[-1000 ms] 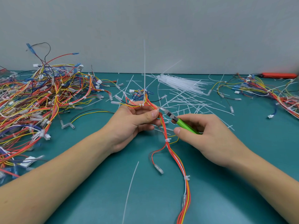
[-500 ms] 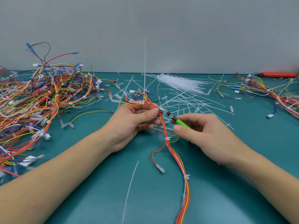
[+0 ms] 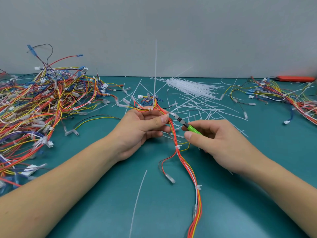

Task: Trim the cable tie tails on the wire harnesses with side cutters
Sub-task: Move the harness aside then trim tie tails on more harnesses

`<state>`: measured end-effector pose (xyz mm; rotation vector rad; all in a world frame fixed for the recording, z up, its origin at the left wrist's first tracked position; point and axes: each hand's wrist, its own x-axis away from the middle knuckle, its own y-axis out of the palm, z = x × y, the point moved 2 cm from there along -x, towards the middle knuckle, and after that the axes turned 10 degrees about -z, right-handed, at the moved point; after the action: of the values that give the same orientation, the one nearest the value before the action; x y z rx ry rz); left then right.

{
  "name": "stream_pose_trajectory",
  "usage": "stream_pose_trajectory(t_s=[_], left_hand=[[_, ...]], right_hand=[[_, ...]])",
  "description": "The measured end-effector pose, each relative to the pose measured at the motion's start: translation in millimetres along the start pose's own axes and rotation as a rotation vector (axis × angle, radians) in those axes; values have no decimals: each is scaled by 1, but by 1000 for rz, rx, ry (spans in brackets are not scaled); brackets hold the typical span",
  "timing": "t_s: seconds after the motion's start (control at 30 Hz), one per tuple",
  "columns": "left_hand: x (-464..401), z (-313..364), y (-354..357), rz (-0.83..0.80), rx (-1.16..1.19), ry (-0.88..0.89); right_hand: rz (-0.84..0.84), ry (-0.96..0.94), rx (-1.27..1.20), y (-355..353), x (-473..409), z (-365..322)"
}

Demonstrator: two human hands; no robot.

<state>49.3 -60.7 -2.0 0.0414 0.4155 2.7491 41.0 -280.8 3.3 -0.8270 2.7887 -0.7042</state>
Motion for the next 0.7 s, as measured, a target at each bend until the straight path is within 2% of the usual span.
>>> stream_pose_trajectory(t_s=[0.4, 0.6, 0.7], left_hand=[[-1, -1, -1, 1, -13, -3], [-1, -1, -1, 0, -30, -2], [-2, -2, -1, -31, -112, -12]], right_hand=[[26, -12, 110, 1, -1, -2], [89, -20, 22, 0, -1, 3], [133, -19, 6, 0, -1, 4]])
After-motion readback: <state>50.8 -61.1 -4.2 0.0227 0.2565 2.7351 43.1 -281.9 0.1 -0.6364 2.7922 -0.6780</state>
